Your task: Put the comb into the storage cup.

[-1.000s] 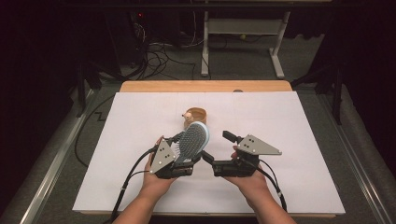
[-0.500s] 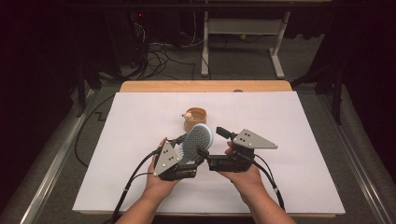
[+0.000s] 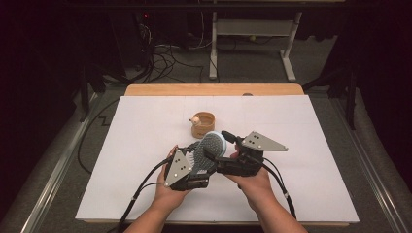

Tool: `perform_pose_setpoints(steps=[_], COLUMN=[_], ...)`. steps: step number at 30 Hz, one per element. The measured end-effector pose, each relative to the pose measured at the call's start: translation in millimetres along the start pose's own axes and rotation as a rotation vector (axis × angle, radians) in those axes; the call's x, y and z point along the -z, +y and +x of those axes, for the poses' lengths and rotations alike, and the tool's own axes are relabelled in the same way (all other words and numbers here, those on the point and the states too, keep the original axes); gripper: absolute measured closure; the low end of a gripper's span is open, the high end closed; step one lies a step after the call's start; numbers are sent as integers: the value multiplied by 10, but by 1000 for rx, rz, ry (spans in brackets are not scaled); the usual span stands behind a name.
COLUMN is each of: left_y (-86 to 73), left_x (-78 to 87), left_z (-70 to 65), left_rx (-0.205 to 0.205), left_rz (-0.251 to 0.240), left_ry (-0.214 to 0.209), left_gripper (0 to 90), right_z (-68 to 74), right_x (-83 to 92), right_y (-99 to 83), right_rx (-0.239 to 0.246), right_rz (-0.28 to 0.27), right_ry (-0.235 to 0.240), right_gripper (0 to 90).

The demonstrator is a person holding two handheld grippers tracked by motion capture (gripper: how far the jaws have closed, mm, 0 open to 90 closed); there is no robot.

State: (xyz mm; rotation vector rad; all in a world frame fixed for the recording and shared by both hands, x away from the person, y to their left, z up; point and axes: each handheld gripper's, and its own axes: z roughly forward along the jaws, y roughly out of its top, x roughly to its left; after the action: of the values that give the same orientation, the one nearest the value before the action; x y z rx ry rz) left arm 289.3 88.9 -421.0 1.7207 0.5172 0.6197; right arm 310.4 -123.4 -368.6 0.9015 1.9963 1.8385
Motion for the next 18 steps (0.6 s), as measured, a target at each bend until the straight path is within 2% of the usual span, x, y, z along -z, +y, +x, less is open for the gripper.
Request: perform_pose_setpoints(steps=[11, 18], left_y=[0, 6], left_x=[1, 7], left_z=[0, 9], left_rx=[1, 5], left_rz=[1, 0], left_ry=[14, 31], left_gripper=[203, 203], right_z=[-13, -11], right_x=[-42, -70], right_y=[-3, -13], right_rx=[-61, -78], right_rz=[7, 14], right_ry=[16, 21], right_gripper=[269, 346])
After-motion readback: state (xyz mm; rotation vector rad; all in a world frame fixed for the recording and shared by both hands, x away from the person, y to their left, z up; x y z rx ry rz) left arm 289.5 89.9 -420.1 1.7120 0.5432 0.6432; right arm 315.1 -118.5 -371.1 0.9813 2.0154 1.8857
